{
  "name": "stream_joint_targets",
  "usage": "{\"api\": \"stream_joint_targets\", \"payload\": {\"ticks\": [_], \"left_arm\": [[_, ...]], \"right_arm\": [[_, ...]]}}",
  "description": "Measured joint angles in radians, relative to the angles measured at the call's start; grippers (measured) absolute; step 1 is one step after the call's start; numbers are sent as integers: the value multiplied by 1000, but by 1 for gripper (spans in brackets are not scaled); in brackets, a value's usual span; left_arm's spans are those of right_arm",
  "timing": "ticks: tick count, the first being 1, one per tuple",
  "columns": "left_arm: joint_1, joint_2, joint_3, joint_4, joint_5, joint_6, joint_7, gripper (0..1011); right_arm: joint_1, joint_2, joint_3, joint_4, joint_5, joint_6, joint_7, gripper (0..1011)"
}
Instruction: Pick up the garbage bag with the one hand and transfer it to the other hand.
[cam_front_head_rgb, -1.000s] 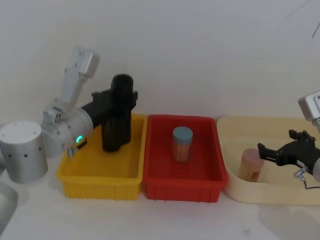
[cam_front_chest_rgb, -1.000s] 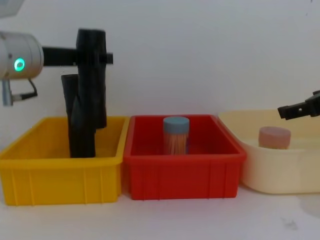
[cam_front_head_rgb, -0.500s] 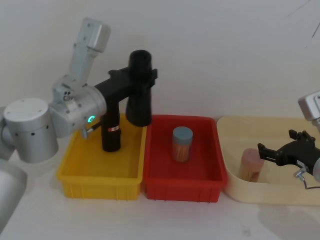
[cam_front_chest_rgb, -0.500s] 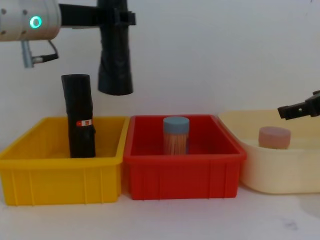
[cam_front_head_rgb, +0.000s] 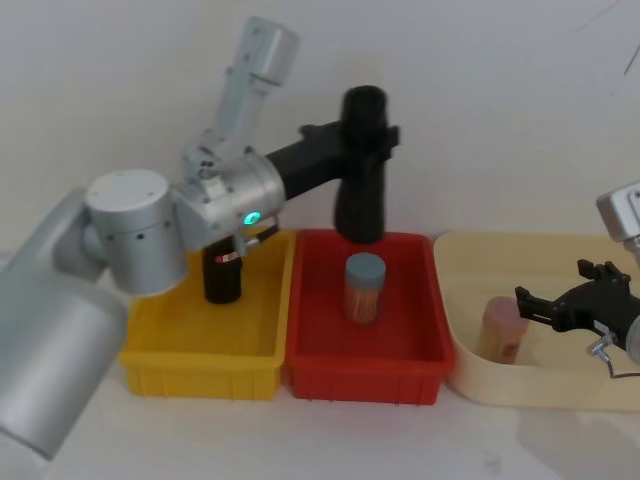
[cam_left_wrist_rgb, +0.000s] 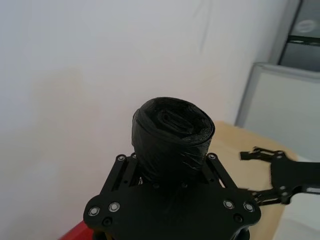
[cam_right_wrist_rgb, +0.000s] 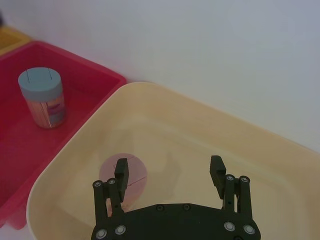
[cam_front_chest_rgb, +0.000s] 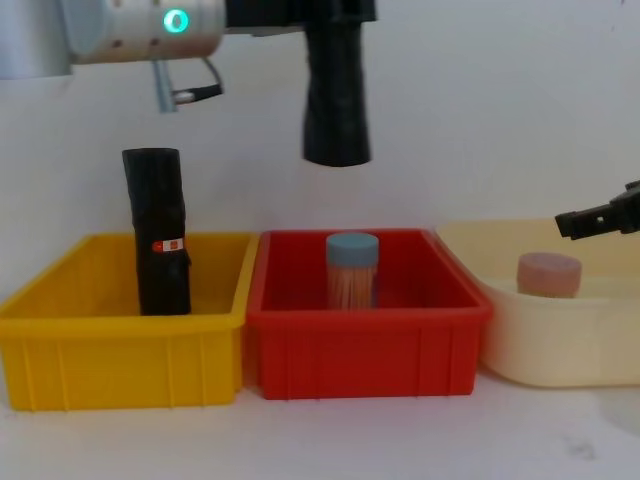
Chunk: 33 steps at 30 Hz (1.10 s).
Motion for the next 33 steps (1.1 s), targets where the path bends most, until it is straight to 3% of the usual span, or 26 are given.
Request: {"api": "stream_joint_targets", "payload": {"ticks": [4,13,33], "left_arm": [[-41,-34,27,69,-5,-29,-38,381],[-92,-72,66,155,-8,-68,-87,381],[-128,-99,93,219,-10,-98,-121,381]], "right_arm": [[0,0,0,0,0,0,0,1001],[-2,0,4,-3,2,-12,6,1001],[14,6,12,-52,72,-139,131,1001]]}}
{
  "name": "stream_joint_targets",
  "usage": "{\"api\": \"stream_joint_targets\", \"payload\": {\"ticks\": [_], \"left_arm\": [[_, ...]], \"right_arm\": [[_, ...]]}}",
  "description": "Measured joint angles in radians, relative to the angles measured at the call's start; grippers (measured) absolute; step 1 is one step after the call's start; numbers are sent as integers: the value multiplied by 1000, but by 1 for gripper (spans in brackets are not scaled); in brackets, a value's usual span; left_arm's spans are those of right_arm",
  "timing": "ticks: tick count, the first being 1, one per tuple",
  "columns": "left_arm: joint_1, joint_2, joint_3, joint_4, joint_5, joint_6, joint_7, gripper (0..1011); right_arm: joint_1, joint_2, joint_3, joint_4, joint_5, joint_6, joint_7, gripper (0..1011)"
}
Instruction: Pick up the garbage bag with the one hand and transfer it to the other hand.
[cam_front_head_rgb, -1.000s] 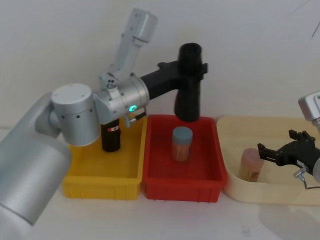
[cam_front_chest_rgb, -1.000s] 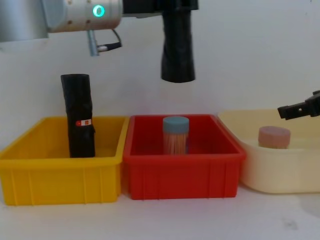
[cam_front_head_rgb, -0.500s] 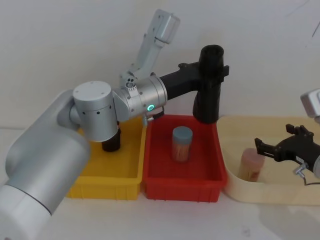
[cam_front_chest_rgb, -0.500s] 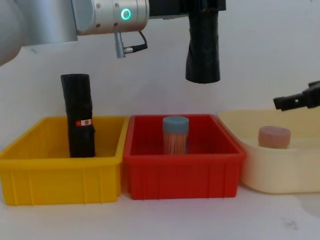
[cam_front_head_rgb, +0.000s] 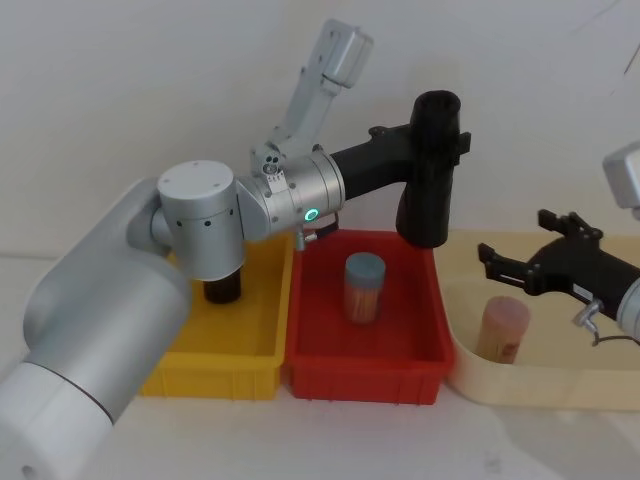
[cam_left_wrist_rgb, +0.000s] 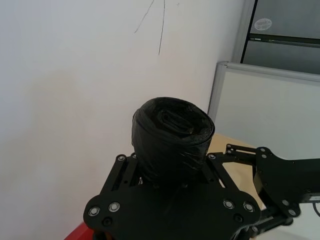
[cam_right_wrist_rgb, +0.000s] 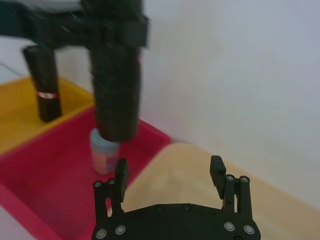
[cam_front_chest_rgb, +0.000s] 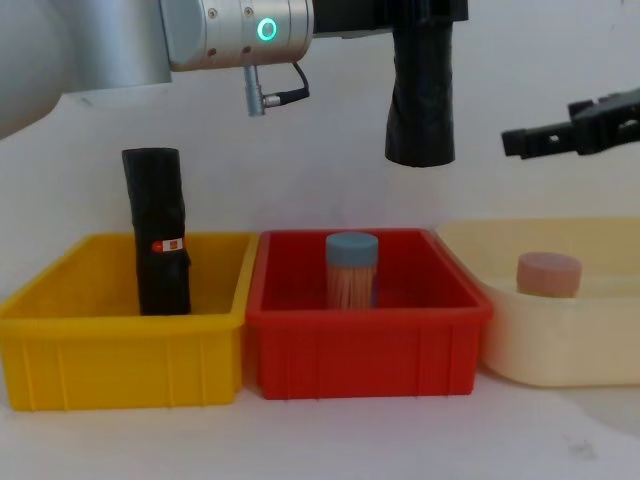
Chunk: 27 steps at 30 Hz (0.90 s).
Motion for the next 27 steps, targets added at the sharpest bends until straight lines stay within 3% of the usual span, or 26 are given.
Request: {"api": "stream_joint_targets", "payload": {"ticks": [13,27], "left_arm": [[-6,-5,5,11,0,-5,-6,381],[-9,-6,7,15,0,-7,-9,381]], "right_arm": [[70,-22,-54,51,29,-47,87,1001],[202,-87,-120,251,23,-118,133,1001]]}}
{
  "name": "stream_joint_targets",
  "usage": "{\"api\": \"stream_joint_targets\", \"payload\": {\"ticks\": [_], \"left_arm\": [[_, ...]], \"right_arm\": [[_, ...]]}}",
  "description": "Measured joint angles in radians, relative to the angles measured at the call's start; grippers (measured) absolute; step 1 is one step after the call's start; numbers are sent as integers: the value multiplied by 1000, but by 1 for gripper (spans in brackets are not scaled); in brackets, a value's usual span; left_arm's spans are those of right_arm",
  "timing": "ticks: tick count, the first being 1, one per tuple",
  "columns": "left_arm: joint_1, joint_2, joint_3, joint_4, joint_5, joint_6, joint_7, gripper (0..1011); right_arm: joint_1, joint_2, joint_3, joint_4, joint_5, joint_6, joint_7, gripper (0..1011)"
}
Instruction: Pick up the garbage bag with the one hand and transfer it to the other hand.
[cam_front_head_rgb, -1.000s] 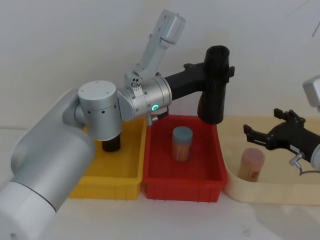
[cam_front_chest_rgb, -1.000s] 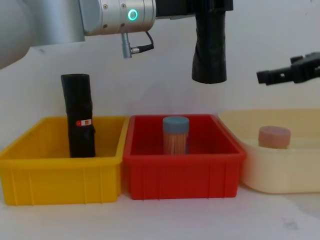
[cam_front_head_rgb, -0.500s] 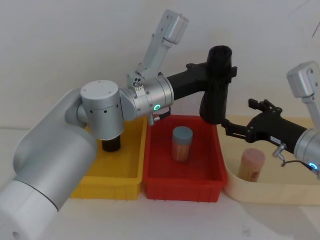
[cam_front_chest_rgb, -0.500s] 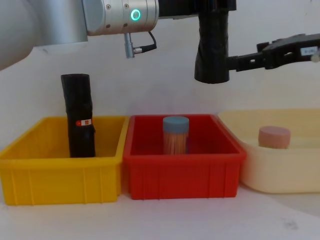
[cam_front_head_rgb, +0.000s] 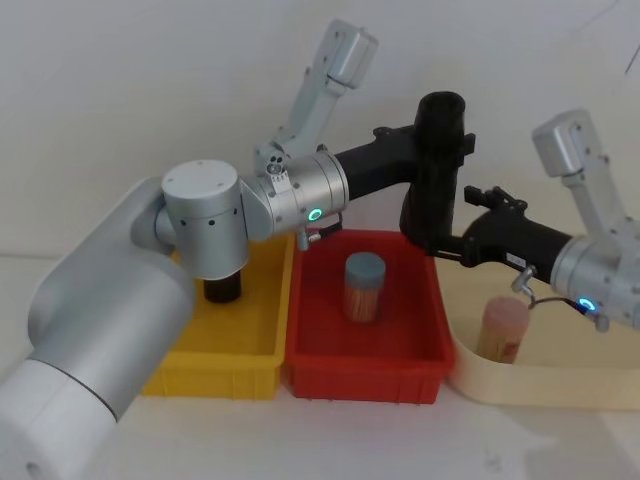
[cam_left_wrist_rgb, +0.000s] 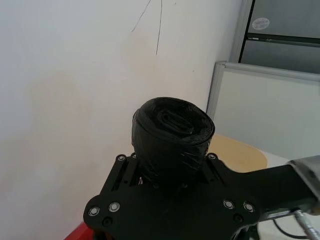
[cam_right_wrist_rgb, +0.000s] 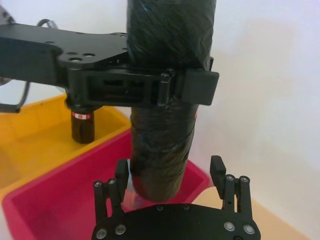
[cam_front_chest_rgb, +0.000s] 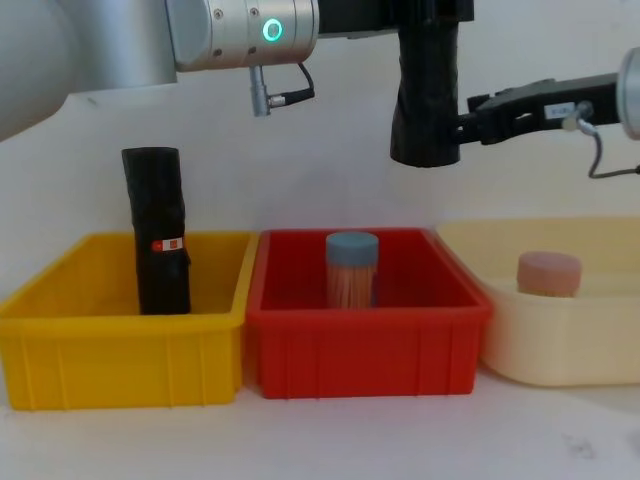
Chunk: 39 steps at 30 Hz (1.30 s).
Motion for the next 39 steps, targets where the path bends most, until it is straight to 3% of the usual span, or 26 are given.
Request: {"api": "stream_joint_targets", "payload": {"ticks": [14,21,24,31,34,39], "left_arm": [[-1,-1,1,2,0,0,-1,381],[-1,-1,0,2,0,-1,0,381],[-1,-1,0,2,0,-1,0,381],[-1,-1,0,2,0,-1,0,381],[-1,-1,1,2,0,0,0,381],[-1,-1,1,1,0,0,-1,513]], "right_arm": [[117,-70,-54,183,-9,-64,31,992],[144,-87,-66,225,-10,-79,39,864],[152,-92,-70,237,-11,-83,42,737],[162,-98,-75,253,-11,-89,45,557],[162,-97,-77,252,-11,-88,45,557],[158,-94,-79,244,-11,-81,39,557]]}}
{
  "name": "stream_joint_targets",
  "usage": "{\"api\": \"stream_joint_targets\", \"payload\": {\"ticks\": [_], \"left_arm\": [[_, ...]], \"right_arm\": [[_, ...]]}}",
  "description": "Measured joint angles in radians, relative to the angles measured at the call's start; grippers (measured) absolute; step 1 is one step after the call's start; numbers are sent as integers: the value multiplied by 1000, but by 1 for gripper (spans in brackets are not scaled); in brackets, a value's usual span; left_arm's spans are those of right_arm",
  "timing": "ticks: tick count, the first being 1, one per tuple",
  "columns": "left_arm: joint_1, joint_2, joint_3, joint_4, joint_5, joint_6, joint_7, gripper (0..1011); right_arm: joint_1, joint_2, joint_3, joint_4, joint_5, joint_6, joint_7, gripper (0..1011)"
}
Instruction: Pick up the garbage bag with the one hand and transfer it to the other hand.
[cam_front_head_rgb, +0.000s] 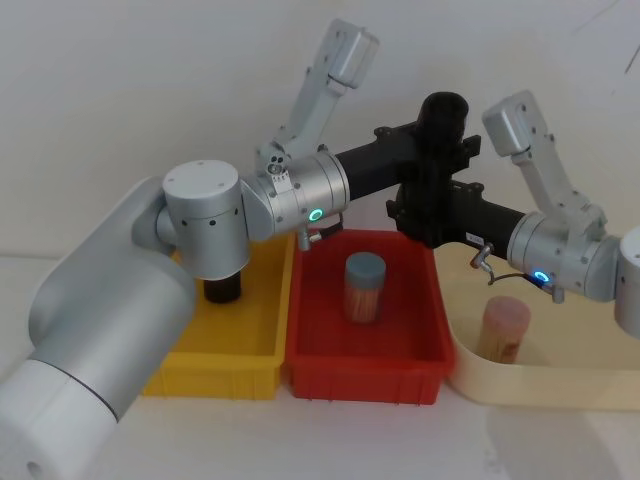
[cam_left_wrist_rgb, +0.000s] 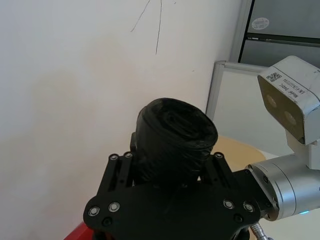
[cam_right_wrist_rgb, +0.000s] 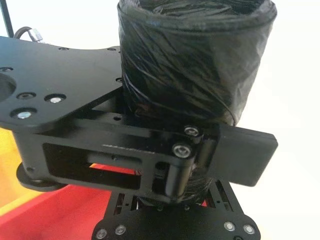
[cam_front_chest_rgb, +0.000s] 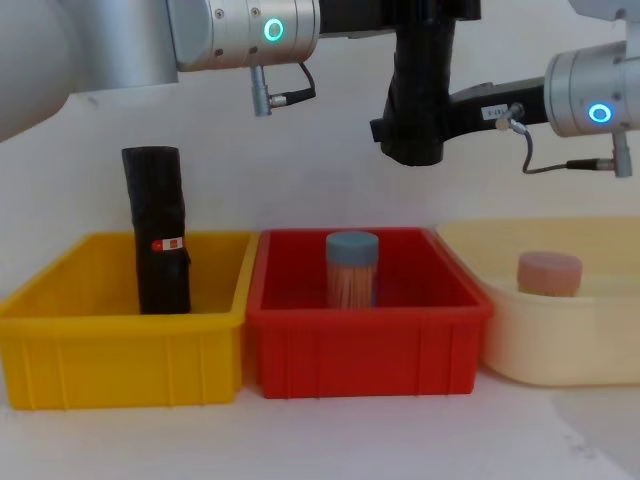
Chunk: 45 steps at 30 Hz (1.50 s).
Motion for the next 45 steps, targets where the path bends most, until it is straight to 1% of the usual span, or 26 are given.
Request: {"api": "stream_joint_targets", "payload": {"ticks": [1,2,3,4,5,6,7,8,9,10,12,14,16,17,18,22,24,31,33,37,39,41,45], "left_arm": [[0,0,0,0,0,0,0,529],[0,0,0,0,0,0,0,583],[0,0,0,0,0,0,0,583],[0,0,0,0,0,0,0,628],[0,0,0,0,0,0,0,639],[0,0,0,0,0,0,0,704],[0,0,0,0,0,0,0,720],[0,0,0,0,0,0,0,775],[0,0,0,0,0,0,0,775],[0,0,0,0,0,0,0,817],[0,0,0,0,0,0,0,853],[0,0,0,0,0,0,0,937],[0,0,-1,0,0,0,0,949],[0,0,-1,0,0,0,0,990],[0,0,-1,0,0,0,0,1001],[0,0,-1,0,0,0,0,1002],[0,0,-1,0,0,0,0,1002],[0,0,-1,0,0,0,0,1002],[0,0,-1,0,0,0,0,1002],[0,0,-1,0,0,0,1,1002],[0,0,-1,0,0,0,1,1002],[0,0,-1,0,0,0,1,1002],[0,0,0,0,0,0,1,1002]], "right_arm": [[-1,1,0,-2,0,2,-2,557],[-3,2,-1,-5,0,6,-5,557],[-4,3,-1,-7,0,9,-8,557],[-6,4,-1,-9,0,11,-10,557],[-7,6,-1,-12,0,15,-12,557],[-9,7,-2,-15,0,17,-16,557],[-12,9,-2,-20,0,23,-21,557],[-14,11,-2,-24,0,27,-24,557],[-19,14,-2,-30,0,34,-30,557],[-21,15,-2,-33,0,40,-34,557],[-26,19,-2,-40,0,47,-41,557],[-35,25,0,-51,-2,63,-56,557],[-44,32,4,-63,-3,81,-71,557],[-49,35,6,-68,-4,86,-76,557],[-56,40,10,-76,-6,99,-88,557],[-72,50,19,-91,-10,120,-111,557],[-87,60,30,-106,-14,143,-135,557],[-116,80,58,-131,-24,181,-190,557],[-129,90,72,-143,-32,200,-219,557],[-140,100,87,-153,-39,216,-245,557],[-154,112,102,-163,-50,235,-275,557],[-156,113,104,-165,-52,239,-281,557],[-170,134,121,-174,-72,272,-320,557]]}}
